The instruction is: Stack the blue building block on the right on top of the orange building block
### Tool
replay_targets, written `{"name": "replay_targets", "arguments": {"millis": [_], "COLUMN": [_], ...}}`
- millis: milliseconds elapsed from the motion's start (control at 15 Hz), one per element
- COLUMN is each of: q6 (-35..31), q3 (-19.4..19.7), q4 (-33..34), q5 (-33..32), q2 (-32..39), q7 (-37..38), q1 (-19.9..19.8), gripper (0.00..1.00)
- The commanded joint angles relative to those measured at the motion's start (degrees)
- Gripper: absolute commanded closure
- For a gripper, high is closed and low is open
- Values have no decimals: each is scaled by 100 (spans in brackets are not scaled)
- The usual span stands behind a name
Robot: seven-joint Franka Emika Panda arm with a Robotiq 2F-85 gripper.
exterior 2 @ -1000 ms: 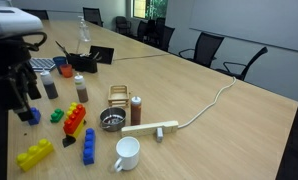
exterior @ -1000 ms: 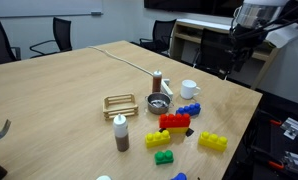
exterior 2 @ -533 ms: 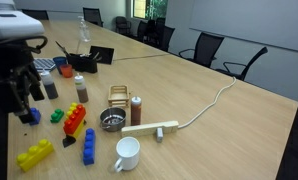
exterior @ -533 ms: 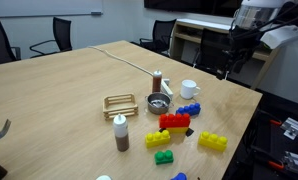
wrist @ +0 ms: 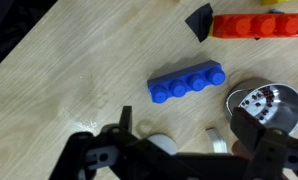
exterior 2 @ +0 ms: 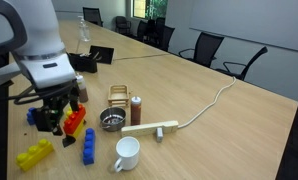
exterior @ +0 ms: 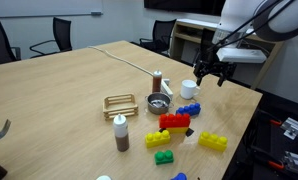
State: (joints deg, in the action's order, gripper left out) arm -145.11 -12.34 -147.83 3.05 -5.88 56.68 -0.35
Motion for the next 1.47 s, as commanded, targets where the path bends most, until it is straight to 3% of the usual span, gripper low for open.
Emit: {"name": "replay_targets", "arguments": {"millis": [0,333,533,933,1400], "q6": [-107,-157,-79,-877,-832], "q3": [186,211,250,414,537], "q4": [44,126,154,127,134], "q5": [1,28,-62,72,55], "q2": [146,254,437,1074,1205], "q7": [192,363,1334,2940,2995], "q1": [200,223,225,448,593], "gripper": [0,0,0,0,0]}}
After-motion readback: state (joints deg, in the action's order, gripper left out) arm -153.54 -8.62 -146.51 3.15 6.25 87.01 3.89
